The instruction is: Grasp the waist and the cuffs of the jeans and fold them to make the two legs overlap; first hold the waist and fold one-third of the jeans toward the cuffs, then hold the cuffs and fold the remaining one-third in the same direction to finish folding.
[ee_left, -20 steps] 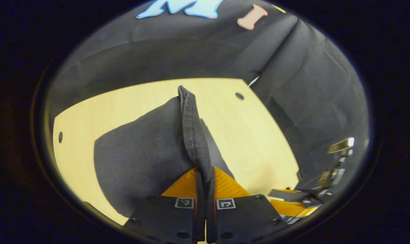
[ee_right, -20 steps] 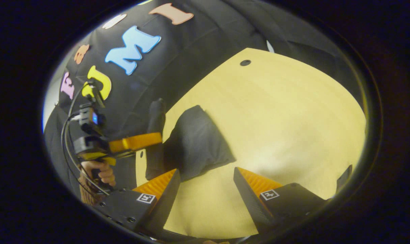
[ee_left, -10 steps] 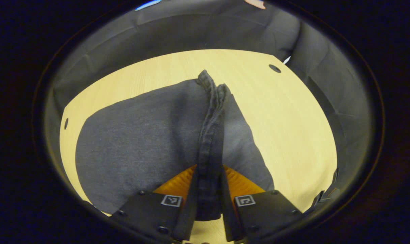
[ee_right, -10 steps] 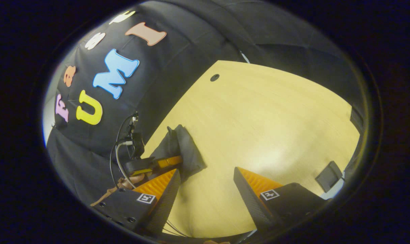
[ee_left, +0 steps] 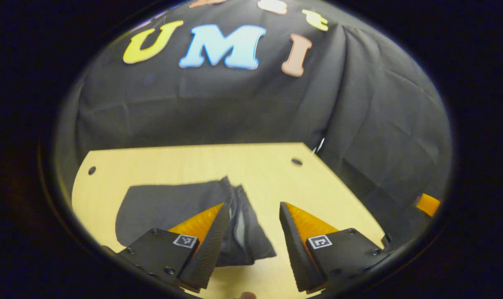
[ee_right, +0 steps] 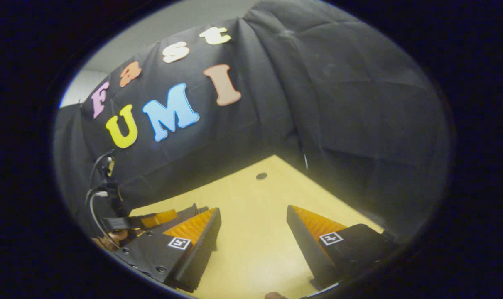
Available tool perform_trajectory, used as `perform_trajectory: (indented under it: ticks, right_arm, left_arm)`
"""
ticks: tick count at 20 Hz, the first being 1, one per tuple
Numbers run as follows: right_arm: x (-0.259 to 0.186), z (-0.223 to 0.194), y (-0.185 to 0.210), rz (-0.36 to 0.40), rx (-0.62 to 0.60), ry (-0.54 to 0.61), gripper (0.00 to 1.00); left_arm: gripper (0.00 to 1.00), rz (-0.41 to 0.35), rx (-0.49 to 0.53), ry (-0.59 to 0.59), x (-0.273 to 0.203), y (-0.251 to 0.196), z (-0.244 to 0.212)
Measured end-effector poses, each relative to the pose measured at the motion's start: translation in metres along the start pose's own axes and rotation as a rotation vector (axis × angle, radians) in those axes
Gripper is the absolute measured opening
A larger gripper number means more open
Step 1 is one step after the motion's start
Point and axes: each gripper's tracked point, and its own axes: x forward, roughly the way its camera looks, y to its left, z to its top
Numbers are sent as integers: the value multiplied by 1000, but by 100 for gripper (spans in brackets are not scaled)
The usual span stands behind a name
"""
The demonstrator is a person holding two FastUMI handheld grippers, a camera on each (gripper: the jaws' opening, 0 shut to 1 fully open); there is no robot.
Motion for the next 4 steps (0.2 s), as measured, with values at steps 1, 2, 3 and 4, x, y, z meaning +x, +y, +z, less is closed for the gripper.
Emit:
perform_trajectory:
  ticks: [1,2,3,4]
  right_arm:
    - [2,18,-10,12,-65,-86,96]
    - [4,34,-17,36,-121,-146,95]
    - [6,43,-26,61,-164,-185,95]
    - [9,50,-36,93,-191,-210,94]
  left_arm:
    - [80,-3,7,-111,-16,-14,27]
    - [81,3,8,-234,-30,-28,50]
    - [81,13,-1,-359,-43,-44,73]
    - [82,29,-25,-481,-55,-60,87]
